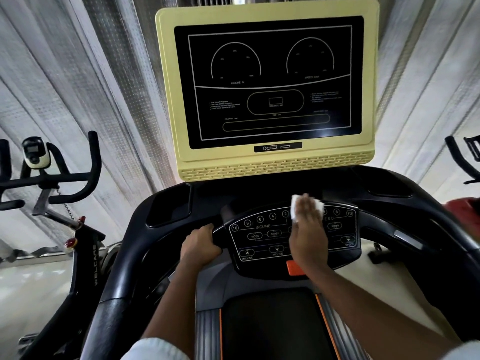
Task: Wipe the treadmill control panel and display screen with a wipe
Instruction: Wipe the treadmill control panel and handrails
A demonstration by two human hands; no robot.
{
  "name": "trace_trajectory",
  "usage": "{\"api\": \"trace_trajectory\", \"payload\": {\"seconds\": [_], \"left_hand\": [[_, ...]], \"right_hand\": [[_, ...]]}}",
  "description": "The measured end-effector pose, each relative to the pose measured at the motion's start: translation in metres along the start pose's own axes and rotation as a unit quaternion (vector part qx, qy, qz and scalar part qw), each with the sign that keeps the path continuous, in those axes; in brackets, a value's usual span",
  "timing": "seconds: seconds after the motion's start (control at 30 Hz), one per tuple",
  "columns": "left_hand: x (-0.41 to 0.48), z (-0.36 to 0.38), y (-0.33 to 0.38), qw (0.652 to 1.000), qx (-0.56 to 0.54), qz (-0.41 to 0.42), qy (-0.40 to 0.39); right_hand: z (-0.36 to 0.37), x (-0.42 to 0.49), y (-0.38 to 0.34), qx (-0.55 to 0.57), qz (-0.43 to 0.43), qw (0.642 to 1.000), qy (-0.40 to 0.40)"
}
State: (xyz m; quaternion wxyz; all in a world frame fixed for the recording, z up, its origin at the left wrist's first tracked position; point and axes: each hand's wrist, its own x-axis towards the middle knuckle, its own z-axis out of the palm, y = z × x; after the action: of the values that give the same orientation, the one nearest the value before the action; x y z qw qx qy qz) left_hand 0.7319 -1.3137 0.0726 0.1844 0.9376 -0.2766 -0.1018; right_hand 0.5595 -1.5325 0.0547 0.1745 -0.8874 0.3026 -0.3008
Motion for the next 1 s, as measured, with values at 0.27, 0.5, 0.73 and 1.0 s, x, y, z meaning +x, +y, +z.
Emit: {"api": "trace_trajectory", "payload": {"seconds": [0.27,0.5,0.73,1.0], "left_hand": [[-0.002,-0.002,0.002,1.0,0.002,-0.003,0.0],[-0.003,-0.002,0.004,1.0,-0.006,-0.009,0.008],[-0.004,-0.003,0.005,1.0,-0.008,-0.012,0.011],[-0.004,-0.002,0.006,1.0,-0.008,-0.016,0.013]], "right_hand": [[-0.005,0.0,0.018,-0.008,-0.069,0.997,-0.016],[-0.004,-0.022,0.025,-0.03,-0.04,0.999,-0.013],[-0.011,0.001,0.044,-0.009,0.124,0.99,0.073],[-0.025,0.015,0.062,-0.013,0.165,0.983,0.073]]}}
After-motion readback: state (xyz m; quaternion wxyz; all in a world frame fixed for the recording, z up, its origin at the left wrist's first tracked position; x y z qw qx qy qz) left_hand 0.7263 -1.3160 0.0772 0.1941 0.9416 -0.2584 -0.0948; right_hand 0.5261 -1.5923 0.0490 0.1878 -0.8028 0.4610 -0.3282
